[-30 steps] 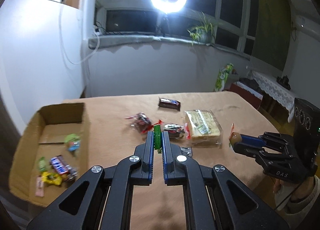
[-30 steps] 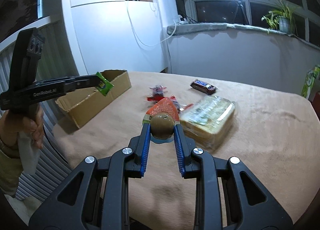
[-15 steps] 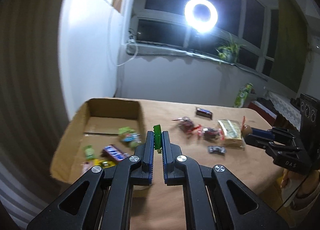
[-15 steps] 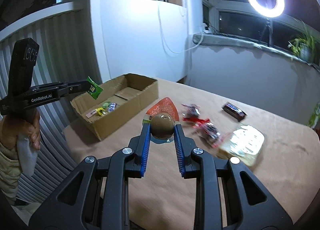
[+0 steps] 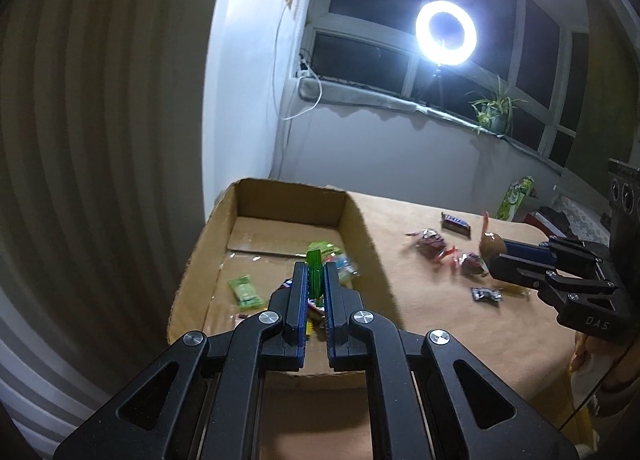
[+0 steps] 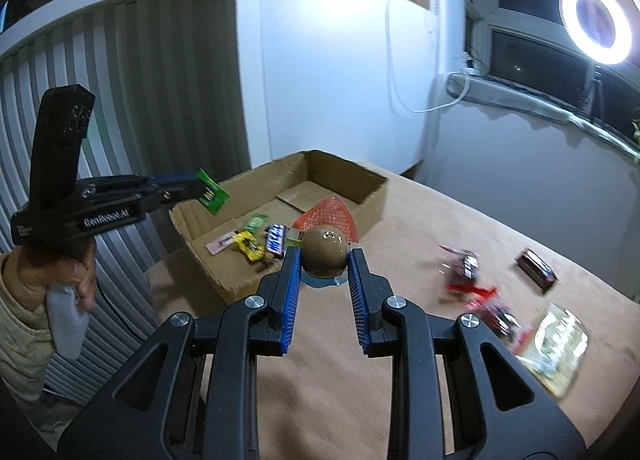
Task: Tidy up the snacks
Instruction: 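Carry the brown candy and green wrapper to the box, then release the brown candy and green wrapper into the box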
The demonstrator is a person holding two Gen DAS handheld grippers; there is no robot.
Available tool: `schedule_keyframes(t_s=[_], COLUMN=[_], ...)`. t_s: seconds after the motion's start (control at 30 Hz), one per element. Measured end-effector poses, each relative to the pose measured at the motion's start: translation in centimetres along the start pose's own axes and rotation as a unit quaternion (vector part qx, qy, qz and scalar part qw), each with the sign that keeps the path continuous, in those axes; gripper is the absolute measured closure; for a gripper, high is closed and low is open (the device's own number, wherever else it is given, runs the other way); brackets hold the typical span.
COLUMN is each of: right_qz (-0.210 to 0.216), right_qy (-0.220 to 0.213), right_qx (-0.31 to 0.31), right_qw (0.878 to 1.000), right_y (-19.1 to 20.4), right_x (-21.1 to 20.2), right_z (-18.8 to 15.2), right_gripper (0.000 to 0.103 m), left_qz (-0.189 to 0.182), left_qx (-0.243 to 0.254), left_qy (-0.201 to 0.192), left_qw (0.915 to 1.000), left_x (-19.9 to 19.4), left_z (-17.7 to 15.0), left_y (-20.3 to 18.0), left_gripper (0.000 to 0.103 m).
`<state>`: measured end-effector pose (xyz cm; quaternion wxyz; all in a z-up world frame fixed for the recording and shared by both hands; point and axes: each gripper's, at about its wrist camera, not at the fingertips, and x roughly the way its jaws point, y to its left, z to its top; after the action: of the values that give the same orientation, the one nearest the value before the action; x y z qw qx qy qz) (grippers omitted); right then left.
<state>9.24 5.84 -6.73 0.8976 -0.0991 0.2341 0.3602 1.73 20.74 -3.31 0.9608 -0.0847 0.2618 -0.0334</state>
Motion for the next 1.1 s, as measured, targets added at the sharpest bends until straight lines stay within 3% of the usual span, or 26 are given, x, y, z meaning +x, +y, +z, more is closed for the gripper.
schedule_keyframes(t_s=[0.37,0.43,0.47,0.53,0.57,0.6,0.87,0.97,1.1], right_qz=[0.050,0.053,0.053,0.051,0.052,0.050,0.004,0.046,0.083], right_qy=[0.020,0.021,0.024,0.045,0.047,0.048,0.064,0.075,0.080], right_qx=[-0.021,-0.020,-0.017,-0.013,-0.011,-0.011,-0.014,0.045,0.042], right_qw=[0.998,0.998,0.998,0.998,0.998,0.998,0.998,0.995,0.992], right_y=[1.3,1.3,1.2,1.1,1.1,1.0,0.6,-0.3,1.3], right_x=[8.4,9.9,10.8,12.2,12.4,12.3,10.1,9.1,8.8], right_z=[3.0,3.5,3.6,3.3,3.1,2.6,-0.5,-1.3,-1.6], right_gripper=[0.078,0.078,0.077,0.062,0.058,0.055,0.055,0.055,0.055], left_qz=[0.002,0.006,0.010,0.011,0.014,0.019,0.018,0.019,0.027], left_qx=[-0.017,-0.011,-0.010,-0.005,-0.002,0.001,-0.007,-0.014,-0.016], left_qy=[0.035,0.046,0.050,0.052,0.049,0.044,0.034,0.022,0.009], left_qw=[0.9992,0.9988,0.9986,0.9986,0.9987,0.9989,0.9992,0.9995,0.9995], left_x=[4.3,5.1,5.4,5.4,5.3,5.0,3.6,2.4,0.7], left_z=[-0.6,-0.6,-0.6,-0.7,-0.8,-0.9,-1.4,-1.1,-0.9], left_y=[2.9,2.9,2.9,2.8,2.7,2.6,2.6,2.7,2.5], left_gripper=[0.097,0.093,0.086,0.064,0.043,0.038,0.038,0.038,0.038])
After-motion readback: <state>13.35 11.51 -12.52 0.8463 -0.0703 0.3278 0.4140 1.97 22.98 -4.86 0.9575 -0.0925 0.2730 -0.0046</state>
